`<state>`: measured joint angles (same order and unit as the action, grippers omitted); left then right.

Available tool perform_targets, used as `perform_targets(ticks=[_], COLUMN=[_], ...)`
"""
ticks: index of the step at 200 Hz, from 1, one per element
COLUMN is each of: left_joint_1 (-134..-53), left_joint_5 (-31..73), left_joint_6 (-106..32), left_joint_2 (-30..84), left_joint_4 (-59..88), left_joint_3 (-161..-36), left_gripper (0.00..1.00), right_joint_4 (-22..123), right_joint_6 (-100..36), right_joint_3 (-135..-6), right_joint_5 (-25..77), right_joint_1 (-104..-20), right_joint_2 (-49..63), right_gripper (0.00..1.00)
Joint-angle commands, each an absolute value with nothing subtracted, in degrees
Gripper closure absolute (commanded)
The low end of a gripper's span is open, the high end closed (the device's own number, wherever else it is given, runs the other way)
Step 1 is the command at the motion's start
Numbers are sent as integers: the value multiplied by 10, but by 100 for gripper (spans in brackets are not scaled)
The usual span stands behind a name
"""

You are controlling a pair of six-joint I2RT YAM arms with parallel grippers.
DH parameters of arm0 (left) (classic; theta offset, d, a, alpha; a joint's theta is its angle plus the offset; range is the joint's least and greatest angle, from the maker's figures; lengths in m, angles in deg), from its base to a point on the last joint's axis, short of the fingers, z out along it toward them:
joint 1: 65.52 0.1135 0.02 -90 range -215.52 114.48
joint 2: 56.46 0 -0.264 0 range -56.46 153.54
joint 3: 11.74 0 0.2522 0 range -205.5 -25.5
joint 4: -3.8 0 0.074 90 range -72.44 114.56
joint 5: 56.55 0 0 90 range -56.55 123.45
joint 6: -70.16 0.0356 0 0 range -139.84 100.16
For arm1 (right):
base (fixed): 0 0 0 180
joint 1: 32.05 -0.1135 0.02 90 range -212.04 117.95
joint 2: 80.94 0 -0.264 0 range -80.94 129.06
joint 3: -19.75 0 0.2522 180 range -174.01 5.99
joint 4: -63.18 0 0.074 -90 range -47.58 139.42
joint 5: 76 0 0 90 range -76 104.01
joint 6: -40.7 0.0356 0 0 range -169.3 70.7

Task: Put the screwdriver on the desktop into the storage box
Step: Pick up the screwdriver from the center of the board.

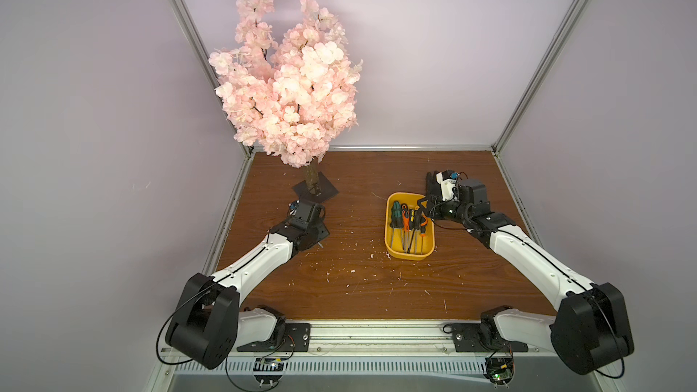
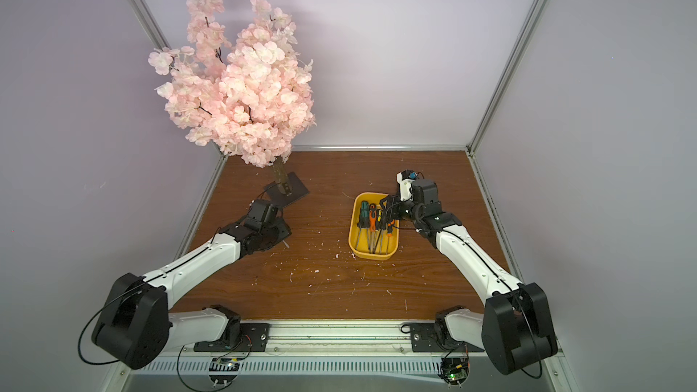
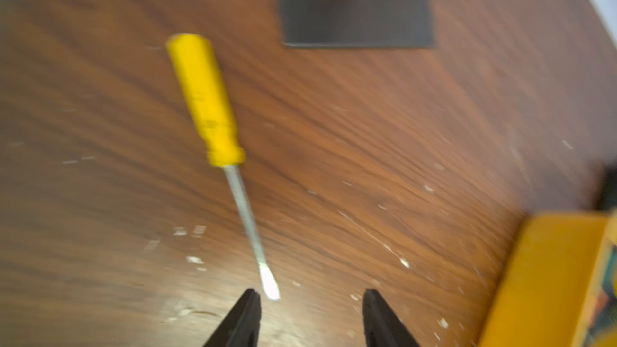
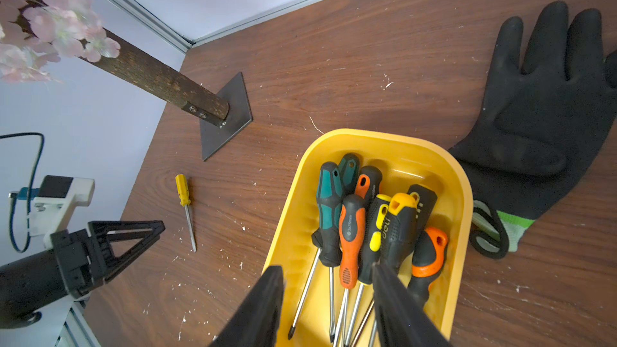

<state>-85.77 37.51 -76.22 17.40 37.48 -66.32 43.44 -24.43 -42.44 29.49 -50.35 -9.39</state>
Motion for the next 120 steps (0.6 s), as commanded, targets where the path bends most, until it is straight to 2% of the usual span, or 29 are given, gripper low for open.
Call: perform_targets(ticks=[1,65,120], left_joint_1=[-829,-804,-790], left_joint_5=[413,443,457], left_joint_6=[-776,-757,-759], left_joint_2=[195,321,372], left_joint_4=[432,481,484], left_joint_3=[-694,-797,-828], left_gripper=[49,53,56], right_joint_4=[455,463,460], right_joint_6=[-249,-241,-241], right_joint_3=[-414,-394,-382], right_joint_5=[306,301,287], right_joint_1=[-504,-504,-503], right_joint_2=[-113,-126,-146], right_gripper=[50,50,50])
